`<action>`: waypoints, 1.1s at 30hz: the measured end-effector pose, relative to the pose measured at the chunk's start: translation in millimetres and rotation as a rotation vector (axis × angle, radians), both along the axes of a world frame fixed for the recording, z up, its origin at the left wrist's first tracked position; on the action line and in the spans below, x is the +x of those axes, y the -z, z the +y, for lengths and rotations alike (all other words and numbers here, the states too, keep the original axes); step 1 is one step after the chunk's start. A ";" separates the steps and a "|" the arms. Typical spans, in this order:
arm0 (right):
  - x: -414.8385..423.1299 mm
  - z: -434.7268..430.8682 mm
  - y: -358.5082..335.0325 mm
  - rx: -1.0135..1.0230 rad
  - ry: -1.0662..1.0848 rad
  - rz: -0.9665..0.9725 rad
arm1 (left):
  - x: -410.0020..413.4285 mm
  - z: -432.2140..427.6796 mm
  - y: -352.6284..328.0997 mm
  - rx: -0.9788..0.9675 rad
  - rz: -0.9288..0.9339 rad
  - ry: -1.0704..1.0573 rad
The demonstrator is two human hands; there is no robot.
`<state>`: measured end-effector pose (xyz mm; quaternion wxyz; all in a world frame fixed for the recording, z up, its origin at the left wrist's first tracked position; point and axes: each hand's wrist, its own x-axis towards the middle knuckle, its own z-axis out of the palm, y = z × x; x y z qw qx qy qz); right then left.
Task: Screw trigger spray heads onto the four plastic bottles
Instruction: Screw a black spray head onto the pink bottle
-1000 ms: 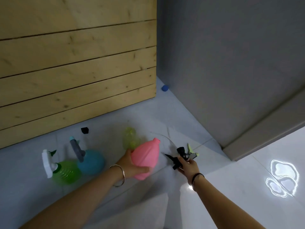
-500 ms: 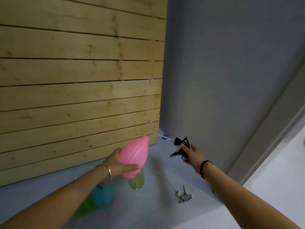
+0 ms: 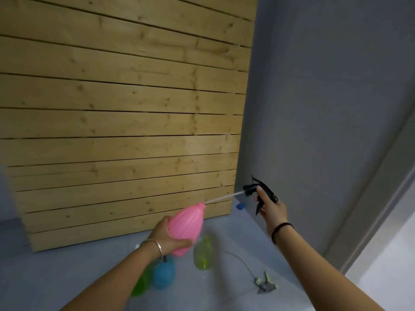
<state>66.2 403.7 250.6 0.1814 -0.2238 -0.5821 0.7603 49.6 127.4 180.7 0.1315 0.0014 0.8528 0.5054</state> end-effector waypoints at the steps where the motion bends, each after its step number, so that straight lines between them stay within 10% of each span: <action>1: 0.9 0.7 -0.6 -0.022 0.000 -0.007 | 0.4 0.3 0.5 -0.011 0.008 0.004; 26: -2.1 -43.8 7.8 0.035 -0.500 0.066 | 3.0 33.8 -13.4 0.237 0.066 0.085; 33: -6.7 -40.5 7.1 -0.007 -0.365 0.096 | -2.4 52.8 -33.3 0.813 -0.276 -0.193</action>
